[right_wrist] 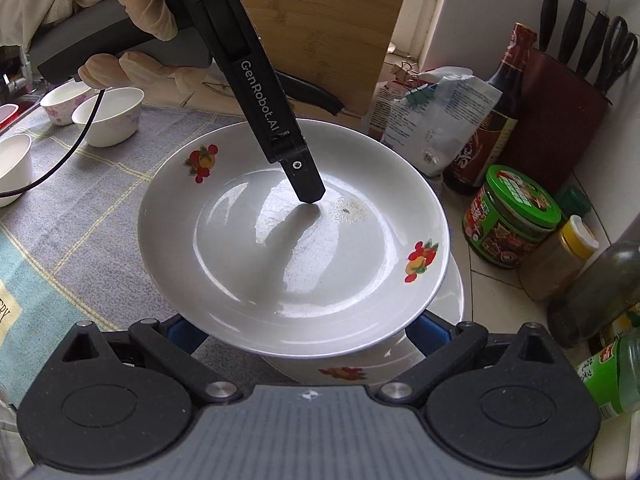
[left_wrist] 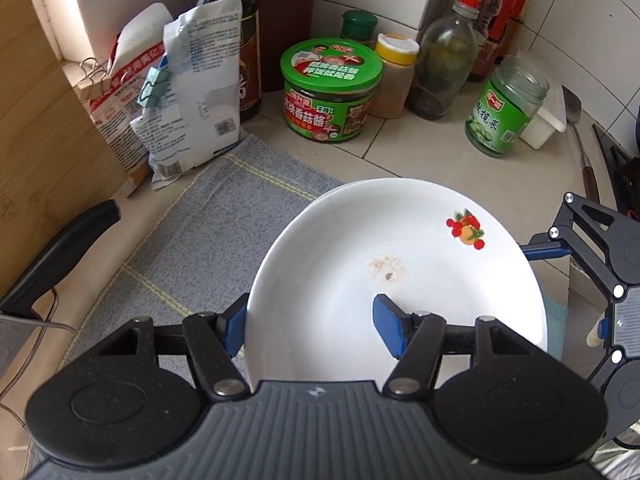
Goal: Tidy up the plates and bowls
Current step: 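Keep rubbing the spot with the left tool while the right tool lowers the plate over another plate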
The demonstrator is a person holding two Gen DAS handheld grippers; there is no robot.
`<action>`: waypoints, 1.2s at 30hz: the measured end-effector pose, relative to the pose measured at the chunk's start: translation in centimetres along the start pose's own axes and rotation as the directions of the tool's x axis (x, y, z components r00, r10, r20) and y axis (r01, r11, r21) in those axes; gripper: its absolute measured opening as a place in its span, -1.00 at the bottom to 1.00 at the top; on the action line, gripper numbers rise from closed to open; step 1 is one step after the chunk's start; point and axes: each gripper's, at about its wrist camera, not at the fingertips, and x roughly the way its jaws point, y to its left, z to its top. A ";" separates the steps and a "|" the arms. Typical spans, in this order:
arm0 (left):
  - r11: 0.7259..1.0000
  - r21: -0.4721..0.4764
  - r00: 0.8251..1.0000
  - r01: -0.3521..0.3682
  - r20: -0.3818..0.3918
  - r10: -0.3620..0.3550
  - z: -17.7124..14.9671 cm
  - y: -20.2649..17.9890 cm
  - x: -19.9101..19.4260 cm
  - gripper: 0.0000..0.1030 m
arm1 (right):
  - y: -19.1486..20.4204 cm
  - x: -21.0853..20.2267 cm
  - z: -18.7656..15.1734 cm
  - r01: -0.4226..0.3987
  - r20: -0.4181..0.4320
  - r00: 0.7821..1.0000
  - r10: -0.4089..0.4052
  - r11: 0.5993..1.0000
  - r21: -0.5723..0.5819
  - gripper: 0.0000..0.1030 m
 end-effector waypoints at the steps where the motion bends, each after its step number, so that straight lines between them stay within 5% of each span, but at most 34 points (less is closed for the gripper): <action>1: 1.000 0.005 1.000 0.004 0.000 -0.004 0.2 -0.2 0.2 0.22 | -0.2 0.0 -0.1 0.004 -0.003 1.000 -0.004 1.000 0.008 1.00; 36: 0.995 0.046 0.995 0.087 -0.048 -0.085 1.8 -1.6 5.3 0.24 | -1.9 0.9 -1.7 0.062 -0.111 0.993 -0.050 0.992 0.110 1.00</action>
